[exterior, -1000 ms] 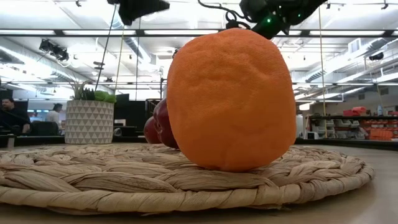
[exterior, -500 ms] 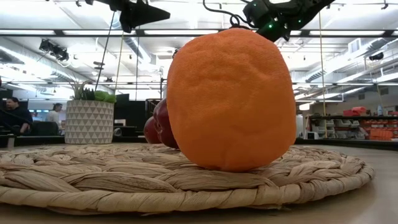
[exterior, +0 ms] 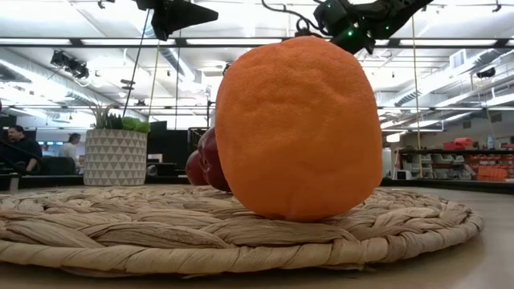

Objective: Build produce basket
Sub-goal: Put the apple into the wire basket

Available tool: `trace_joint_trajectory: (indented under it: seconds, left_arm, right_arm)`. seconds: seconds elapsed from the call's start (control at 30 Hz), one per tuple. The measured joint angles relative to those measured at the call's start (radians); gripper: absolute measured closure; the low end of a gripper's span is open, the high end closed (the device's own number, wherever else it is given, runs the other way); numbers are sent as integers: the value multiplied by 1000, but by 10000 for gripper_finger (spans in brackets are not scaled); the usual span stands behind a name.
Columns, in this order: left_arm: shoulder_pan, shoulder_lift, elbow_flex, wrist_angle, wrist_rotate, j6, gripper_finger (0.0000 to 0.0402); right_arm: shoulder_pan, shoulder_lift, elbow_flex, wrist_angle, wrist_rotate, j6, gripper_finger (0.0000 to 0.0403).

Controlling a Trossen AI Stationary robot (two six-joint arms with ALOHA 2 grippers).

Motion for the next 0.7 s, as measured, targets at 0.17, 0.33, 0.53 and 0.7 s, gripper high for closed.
trace_joint_trajectory:
  seconds: [0.17,0.33,0.53,0.7]
  left_arm:
    - [3,0,0,-5,-5,-3,88]
    - [3,0,0,-10,-8,-15,88]
    - [3,0,0,-42,-8,-42,88]
    - [3,0,-1,-47,-8,-45,88]
  right_arm:
    - [99,0,0,-37,-106,43,4]
    - [226,0,0,-132,-35,28,4]
    - [320,-1,-30,-258,62,94,4]
    - [354,-1,-132,-258,68,199,4]
